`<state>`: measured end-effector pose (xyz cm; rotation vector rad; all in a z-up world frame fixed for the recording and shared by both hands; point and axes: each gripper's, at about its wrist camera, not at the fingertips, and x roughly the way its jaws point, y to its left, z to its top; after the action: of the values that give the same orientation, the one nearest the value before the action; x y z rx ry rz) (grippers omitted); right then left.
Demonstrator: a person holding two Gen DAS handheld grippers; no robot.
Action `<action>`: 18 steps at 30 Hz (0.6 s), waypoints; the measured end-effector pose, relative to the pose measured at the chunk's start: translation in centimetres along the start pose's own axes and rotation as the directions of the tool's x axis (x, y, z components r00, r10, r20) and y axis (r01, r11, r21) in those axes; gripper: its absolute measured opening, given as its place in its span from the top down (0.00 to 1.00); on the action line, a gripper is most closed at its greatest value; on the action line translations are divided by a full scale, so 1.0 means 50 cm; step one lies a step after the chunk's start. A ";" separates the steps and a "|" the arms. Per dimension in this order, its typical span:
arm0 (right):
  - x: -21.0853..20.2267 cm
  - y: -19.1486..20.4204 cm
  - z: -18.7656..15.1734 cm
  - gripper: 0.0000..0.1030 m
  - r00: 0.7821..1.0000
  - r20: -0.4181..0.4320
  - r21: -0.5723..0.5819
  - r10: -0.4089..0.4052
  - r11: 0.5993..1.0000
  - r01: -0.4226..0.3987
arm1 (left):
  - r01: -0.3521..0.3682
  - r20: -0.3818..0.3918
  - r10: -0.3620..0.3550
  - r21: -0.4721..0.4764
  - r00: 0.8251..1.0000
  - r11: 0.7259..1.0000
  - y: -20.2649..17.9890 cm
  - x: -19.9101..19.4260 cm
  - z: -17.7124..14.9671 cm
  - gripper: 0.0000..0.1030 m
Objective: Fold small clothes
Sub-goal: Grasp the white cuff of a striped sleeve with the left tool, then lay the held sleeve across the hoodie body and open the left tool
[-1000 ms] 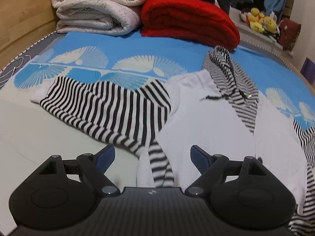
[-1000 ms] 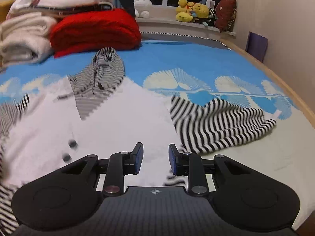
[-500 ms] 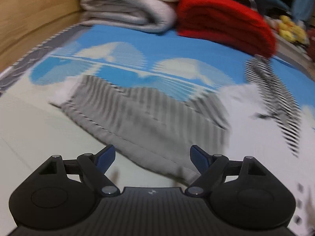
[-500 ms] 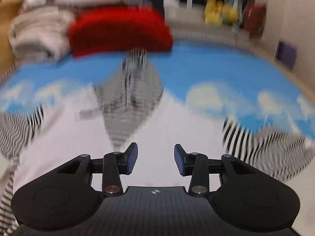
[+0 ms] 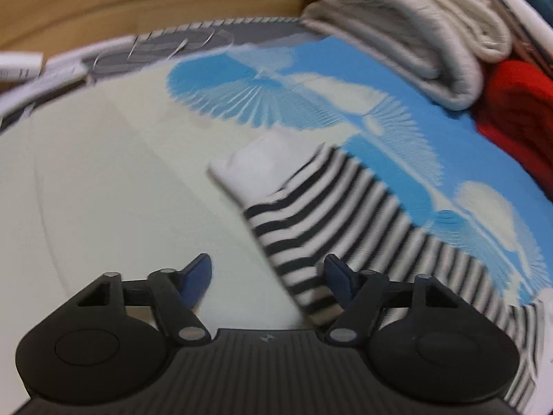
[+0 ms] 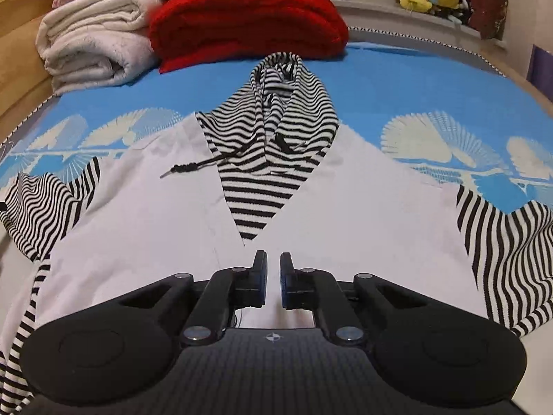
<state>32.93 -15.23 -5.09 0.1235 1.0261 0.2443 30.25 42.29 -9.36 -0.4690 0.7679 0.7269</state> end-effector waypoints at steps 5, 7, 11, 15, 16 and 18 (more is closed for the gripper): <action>0.022 0.005 -0.004 0.93 0.999 -0.041 0.002 -0.010 1.000 0.010 | 0.030 0.042 -0.036 0.133 0.998 0.991 -0.042 -0.019 0.001 0.96; 0.022 0.002 -0.005 0.93 0.999 -0.045 0.006 -0.016 1.000 0.016 | 0.004 0.090 -0.021 0.182 0.996 0.983 -0.077 -0.061 0.004 0.98; 0.019 -0.015 -0.004 0.93 0.999 -0.052 0.039 -0.013 0.999 0.015 | 0.161 0.203 -0.215 0.252 0.955 0.954 -0.163 -0.212 0.024 0.99; 0.013 -0.044 -0.002 0.93 0.998 -0.062 0.107 -0.016 0.994 0.023 | 0.407 0.183 -0.512 0.413 0.839 0.815 -0.285 -0.400 -0.039 0.99; 0.011 -0.053 -0.001 0.93 0.998 -0.063 0.128 -0.019 0.991 0.027 | 0.469 0.137 -0.578 0.450 0.804 0.760 -0.313 -0.437 -0.067 0.99; 0.006 -0.070 0.000 0.93 0.998 -0.065 0.170 -0.025 0.985 0.036 | 0.619 -0.035 -0.691 0.478 0.722 0.623 -0.367 -0.497 -0.133 0.96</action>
<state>33.60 -18.56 -6.09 0.2563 1.1105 0.1323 28.29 15.66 7.50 -0.2194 0.5320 -0.1335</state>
